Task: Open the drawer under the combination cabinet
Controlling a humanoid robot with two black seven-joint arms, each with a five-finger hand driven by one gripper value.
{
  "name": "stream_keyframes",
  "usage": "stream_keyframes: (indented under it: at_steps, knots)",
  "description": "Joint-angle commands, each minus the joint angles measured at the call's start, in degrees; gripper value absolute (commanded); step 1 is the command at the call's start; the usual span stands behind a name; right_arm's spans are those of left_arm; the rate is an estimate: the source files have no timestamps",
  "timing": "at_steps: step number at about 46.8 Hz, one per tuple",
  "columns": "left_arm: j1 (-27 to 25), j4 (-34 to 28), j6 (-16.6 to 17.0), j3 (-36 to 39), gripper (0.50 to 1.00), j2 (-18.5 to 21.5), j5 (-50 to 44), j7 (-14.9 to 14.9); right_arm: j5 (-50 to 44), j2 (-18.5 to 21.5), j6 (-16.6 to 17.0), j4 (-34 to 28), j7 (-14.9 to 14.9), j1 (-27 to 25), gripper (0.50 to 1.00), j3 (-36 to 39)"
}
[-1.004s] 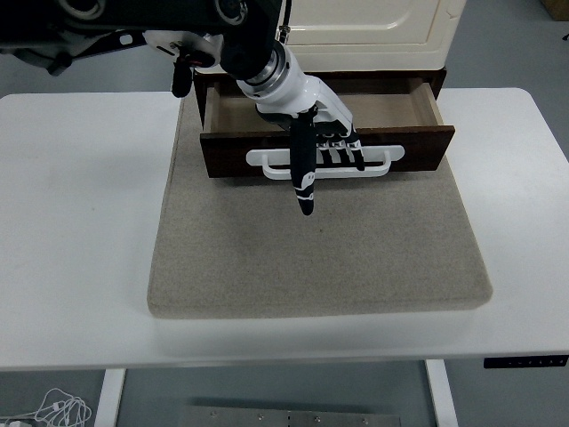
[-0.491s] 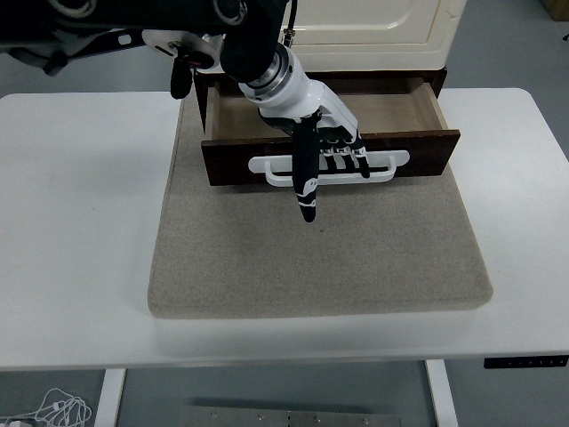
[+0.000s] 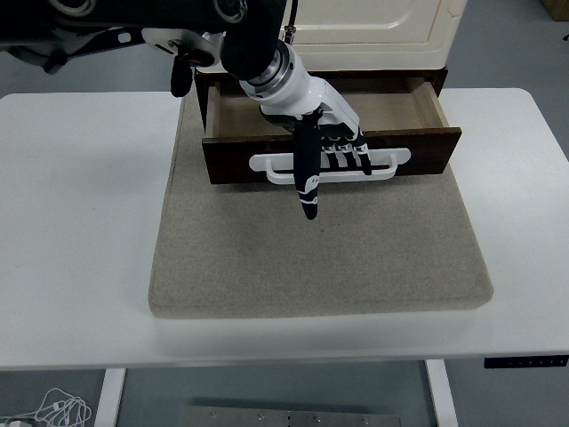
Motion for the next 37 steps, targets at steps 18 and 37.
stream_keyframes:
  at_steps: [18, 37]
  knots:
    - [0.0, -0.2, 1.8, 0.2, 1.000, -0.1, 0.9, 0.1, 0.0, 0.0, 0.0, 0.0, 0.0, 0.0, 0.926, 0.0]
    - [0.0, -0.7, 3.5, -0.4, 1.000, -0.1, 3.1, 0.1, 0.0, 0.0, 0.0, 0.0, 0.0, 0.0, 0.926, 0.0]
